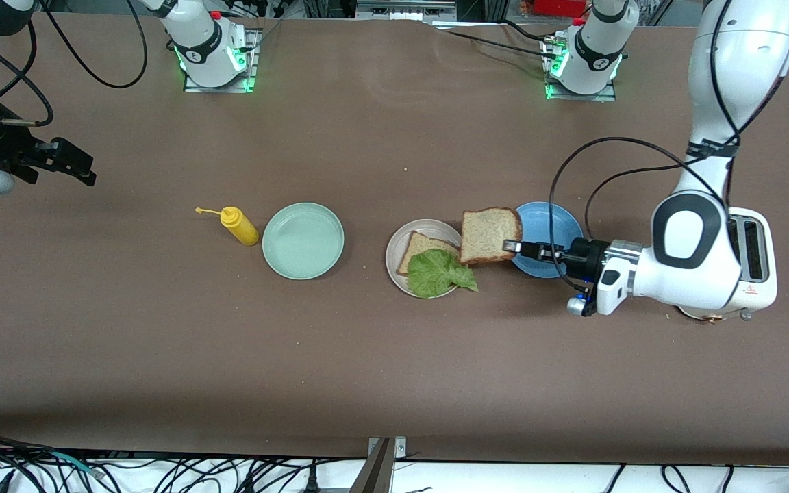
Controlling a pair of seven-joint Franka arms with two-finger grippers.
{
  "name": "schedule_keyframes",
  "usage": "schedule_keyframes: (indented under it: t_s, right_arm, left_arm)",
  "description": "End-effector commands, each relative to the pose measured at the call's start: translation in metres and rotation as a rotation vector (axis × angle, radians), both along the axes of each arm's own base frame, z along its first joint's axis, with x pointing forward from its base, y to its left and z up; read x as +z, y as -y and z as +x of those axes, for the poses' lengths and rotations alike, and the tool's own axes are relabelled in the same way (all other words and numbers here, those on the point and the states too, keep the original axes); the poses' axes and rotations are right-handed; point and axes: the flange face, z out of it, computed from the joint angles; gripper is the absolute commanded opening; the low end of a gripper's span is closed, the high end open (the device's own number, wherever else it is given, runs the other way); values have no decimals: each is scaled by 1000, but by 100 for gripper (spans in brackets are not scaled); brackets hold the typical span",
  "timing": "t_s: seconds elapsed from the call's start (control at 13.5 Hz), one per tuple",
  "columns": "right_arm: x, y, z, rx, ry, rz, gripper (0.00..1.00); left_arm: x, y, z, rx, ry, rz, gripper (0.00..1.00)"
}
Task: Make sandwich in beige plate with both arms
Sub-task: 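Carry the toast with the left gripper over the lettuce on the plate, then lower the toast onto the lettuce and open the left gripper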
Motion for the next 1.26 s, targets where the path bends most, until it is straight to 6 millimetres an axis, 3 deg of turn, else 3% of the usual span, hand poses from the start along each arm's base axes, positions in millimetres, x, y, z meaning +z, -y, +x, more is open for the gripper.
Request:
schedule_keyframes:
  t_s: [0.0,0.3,0.74,1.19]
  right_arm:
    - [6,-1,4,6,10,8,100]
    - [6,-1,3,5,6,17,100]
    - [6,-3,4,5,8,28,100]
    - [1,-4,7,1,2,50,100]
  left_arm:
    - [-20,47,3,-8,67,-77,0]
    - [-52,76,0,11,90,-28,0]
    - [-83,114,-9,32,143,-42,0]
    - [-98,107,-6,40,171,-28,0]
